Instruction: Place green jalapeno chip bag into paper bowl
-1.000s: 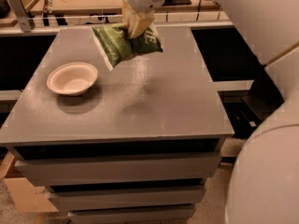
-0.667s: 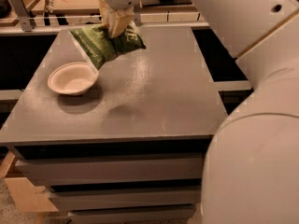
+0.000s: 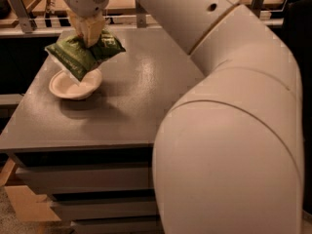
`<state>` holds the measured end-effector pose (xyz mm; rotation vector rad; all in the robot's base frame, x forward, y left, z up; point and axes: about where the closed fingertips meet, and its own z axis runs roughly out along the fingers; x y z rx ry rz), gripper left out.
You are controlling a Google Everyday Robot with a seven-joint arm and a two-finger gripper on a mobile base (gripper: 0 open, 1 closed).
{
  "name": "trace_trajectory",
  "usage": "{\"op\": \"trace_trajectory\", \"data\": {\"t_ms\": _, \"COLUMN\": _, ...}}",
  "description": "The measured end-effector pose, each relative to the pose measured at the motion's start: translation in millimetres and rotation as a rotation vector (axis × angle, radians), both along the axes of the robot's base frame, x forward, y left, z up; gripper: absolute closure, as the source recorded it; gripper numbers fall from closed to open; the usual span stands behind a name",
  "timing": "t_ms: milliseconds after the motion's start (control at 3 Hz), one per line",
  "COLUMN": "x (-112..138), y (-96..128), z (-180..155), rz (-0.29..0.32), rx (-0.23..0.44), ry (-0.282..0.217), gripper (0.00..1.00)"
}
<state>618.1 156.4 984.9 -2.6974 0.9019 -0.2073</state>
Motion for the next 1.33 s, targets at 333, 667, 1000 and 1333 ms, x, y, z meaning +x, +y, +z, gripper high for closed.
{"op": "trace_trajectory", "data": {"t_ms": 333, "x": 8, "y": 30, "z": -10, "rz": 0.034, "rx": -0.034, "ry": -0.009, "gripper": 1.00}}
{"op": "trace_trajectory", "data": {"t_ms": 667, "x": 15, "y": 49, "z": -20, "rz": 0.048, "rx": -0.054, "ry": -0.006, "gripper": 1.00}}
{"op": "trace_trajectory", "data": {"t_ms": 1000, "x": 22, "y": 58, "z": -19, "rz": 0.050, "rx": -0.024, "ry": -0.031, "gripper": 0.81}}
{"op": "trace_trajectory", "data": {"t_ms": 1333, "x": 27, "y": 64, "z": -19, "rz": 0.052, "rx": -0.004, "ry": -0.048, "gripper": 0.58}}
